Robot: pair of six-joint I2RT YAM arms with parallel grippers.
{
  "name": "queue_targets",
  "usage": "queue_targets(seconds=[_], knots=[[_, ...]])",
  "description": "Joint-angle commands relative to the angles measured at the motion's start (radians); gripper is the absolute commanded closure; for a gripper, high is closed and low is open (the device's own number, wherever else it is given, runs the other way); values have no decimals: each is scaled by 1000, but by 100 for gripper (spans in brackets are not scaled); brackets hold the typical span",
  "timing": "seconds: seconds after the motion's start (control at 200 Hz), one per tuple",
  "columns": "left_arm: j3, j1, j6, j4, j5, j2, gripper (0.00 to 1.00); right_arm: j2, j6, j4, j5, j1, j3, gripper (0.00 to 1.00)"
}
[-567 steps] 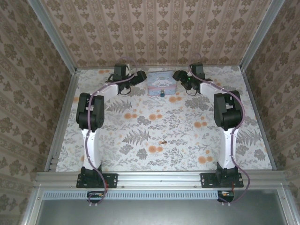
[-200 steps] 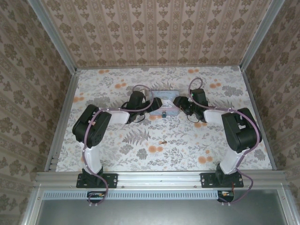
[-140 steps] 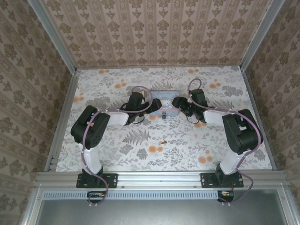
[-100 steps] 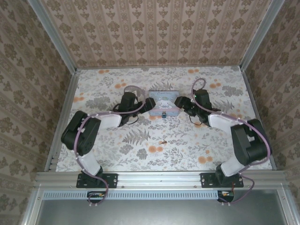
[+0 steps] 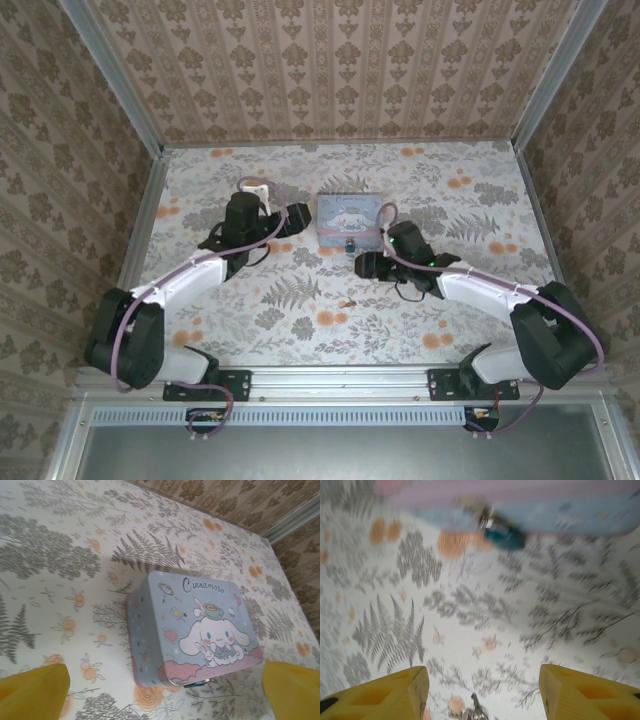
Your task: Unlock the padlock with the key
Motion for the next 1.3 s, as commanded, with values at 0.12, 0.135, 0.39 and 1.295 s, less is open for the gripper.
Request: queue_targets(seconds=[0.12, 0.135, 0.39, 1.295], knots=[[-7, 19, -5, -138, -105, -71, 0, 73, -44, -132, 152, 152, 29, 44], [-11, 19, -8, -136, -100, -72, 0, 78, -48, -137, 155, 159, 34, 44], [-40, 49, -38, -115, -69, -77, 0, 158, -57, -195, 197, 217, 114, 58], [-84, 48, -51, -50, -51, -58, 0, 320, -15, -367, 430, 345, 240, 67]])
